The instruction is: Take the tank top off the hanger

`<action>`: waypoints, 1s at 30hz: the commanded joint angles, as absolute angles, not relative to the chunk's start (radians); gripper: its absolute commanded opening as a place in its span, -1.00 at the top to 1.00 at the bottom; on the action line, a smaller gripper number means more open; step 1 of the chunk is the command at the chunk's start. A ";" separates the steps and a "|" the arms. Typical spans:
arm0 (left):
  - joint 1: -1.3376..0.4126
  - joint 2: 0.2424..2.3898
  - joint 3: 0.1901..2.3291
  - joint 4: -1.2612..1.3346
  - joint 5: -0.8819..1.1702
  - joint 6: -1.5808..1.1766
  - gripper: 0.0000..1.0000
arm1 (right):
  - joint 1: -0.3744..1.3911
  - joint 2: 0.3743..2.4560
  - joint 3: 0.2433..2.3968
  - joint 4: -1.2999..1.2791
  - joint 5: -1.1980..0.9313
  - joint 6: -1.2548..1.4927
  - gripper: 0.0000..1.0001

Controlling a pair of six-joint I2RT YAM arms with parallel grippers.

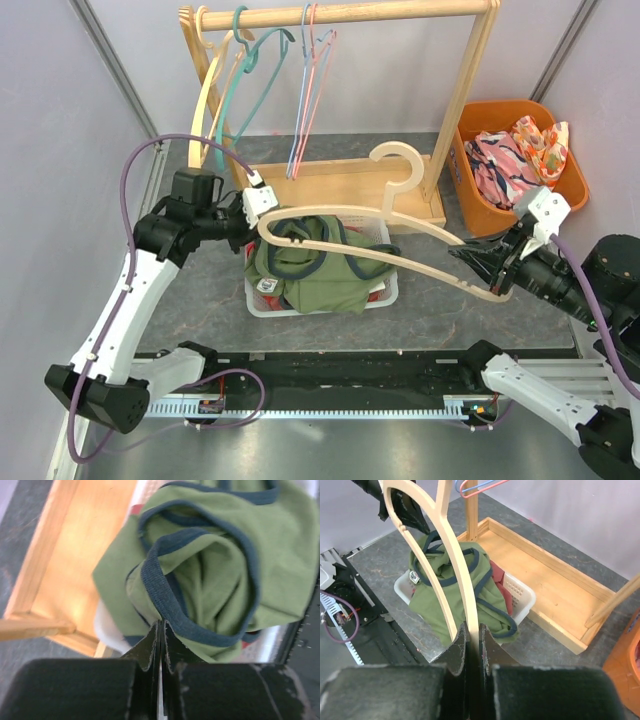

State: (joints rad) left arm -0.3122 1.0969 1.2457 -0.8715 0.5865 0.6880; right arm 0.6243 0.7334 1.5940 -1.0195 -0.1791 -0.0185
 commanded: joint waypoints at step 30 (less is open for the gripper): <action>-0.448 1.218 0.856 -0.486 0.414 0.604 -0.99 | 0.617 0.928 1.735 -0.855 0.359 -0.020 1.00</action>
State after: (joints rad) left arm -0.4404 1.2762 0.8669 -0.5175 0.4919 0.6018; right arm 0.6155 0.8581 1.7519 -0.9337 0.3237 -0.0097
